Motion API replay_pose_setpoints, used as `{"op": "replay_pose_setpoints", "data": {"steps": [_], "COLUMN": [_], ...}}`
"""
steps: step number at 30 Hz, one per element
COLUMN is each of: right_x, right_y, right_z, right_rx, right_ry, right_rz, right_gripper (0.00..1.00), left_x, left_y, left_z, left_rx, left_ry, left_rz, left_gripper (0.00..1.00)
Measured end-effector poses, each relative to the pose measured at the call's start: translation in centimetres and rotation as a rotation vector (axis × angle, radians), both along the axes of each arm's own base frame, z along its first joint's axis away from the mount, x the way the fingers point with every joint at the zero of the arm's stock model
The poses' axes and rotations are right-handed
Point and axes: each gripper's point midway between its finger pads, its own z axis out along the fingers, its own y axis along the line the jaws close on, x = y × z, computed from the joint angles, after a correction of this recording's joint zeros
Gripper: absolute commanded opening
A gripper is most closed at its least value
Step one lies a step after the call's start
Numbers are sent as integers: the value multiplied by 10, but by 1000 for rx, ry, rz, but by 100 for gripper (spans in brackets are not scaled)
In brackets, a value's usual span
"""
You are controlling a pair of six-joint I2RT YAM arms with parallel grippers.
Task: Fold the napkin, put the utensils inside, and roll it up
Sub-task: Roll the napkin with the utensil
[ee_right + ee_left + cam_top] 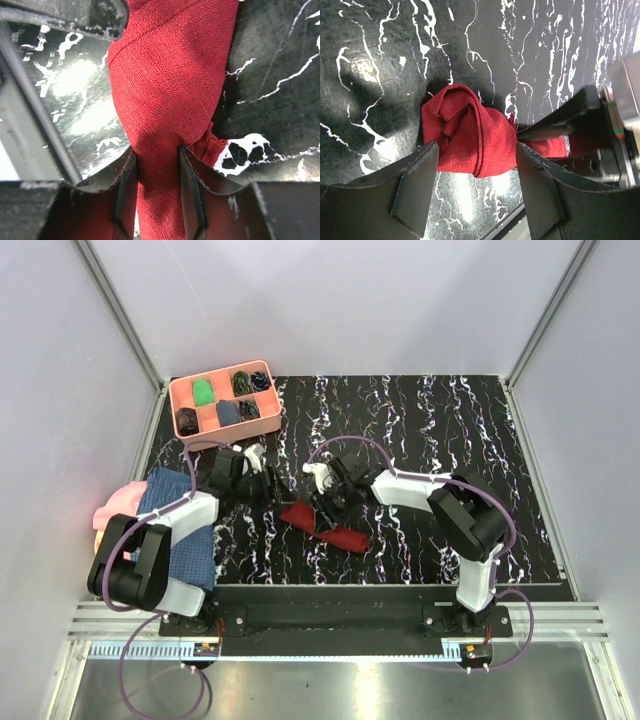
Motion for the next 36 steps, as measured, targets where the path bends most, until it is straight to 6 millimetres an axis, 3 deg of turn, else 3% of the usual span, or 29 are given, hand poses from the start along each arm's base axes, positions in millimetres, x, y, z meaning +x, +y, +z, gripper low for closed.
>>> {"op": "replay_pose_setpoints", "data": {"steps": [11,12,13,14,16,17,18,25,30,36], "right_x": [1,0,0,0,0,0,-1,-4,13,30], "right_y": [0,0,0,0,-1,-1,-1,2,-8,-26], "right_z": [0,0,0,0,0,0,1,17,17,33], "right_rx": [95,101,105,110,119,123,127,152,86,49], "right_ry": [196,209,220,230,253,264,276,304,185,9], "right_rz": [-1,2,2,2,1,1,-1,-7,-84,-177], "right_gripper": [38,38,38,39,49,55,68,90,95,98], "left_x": [-3,-3,-3,-2,-1,-1,-1,1,5,6], "left_y": [-27,-29,-30,-31,-31,-31,-31,-32,-34,-35], "left_z": [-9,-11,-13,-14,-18,-21,-23,-26,-28,-31], "left_rx": [-40,-43,-46,-48,-49,-48,-47,-39,-32,-29], "left_ry": [-9,-7,-4,-1,9,12,20,52,88,108], "left_rz": [-67,-72,-75,-76,-70,-70,-69,-66,-61,-59], "left_gripper": [42,38,26,20,2,0,0,0,0,0]}}
